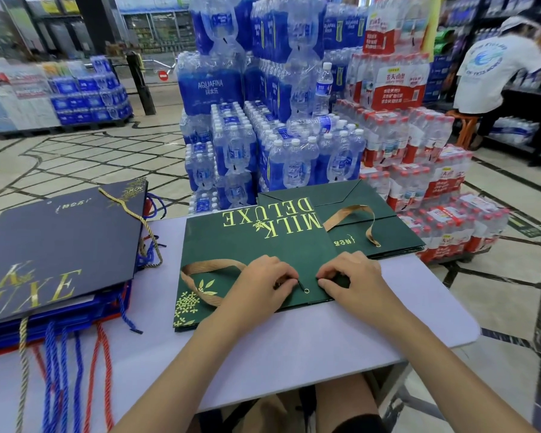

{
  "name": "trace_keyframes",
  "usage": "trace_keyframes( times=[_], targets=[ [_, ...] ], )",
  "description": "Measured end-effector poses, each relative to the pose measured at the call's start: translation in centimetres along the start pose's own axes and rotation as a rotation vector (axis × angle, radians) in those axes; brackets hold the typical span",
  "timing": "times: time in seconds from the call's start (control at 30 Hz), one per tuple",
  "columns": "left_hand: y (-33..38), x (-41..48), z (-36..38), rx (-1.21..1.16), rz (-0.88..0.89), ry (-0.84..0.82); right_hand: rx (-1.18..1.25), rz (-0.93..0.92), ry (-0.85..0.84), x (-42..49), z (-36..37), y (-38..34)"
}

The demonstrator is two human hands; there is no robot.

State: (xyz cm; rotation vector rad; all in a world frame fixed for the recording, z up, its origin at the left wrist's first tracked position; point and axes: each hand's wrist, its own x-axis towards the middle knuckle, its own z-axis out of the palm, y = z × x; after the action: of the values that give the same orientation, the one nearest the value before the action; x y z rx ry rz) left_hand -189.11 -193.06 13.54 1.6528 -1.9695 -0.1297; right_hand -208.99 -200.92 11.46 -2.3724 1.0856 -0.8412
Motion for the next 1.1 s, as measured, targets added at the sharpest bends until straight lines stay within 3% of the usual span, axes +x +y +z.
trace_keyframes(
  times=[0.27, 0.5, 0.93, 1.1],
  targets=[
    [0.3, 0.0, 0.2, 0.138, 0.126, 0.127, -0.097, -0.041, 0.034, -0.3, 0.2, 0.2],
    [0.3, 0.2, 0.4, 0.129, 0.106, 0.097, -0.073, -0.086, -0.112, -0.4, -0.1, 0.6],
    [-0.6, -0.2, 0.0, 0.143, 0.176, 0.088, -0.076, -0.126, -0.014, -0.5, 0.1, 0.6],
    [-0.6, -0.1, -0.3, 0.109, 0.142, 0.026, -0.208, -0.253, 0.174, -0.8, 0.5, 0.4]
  ],
)
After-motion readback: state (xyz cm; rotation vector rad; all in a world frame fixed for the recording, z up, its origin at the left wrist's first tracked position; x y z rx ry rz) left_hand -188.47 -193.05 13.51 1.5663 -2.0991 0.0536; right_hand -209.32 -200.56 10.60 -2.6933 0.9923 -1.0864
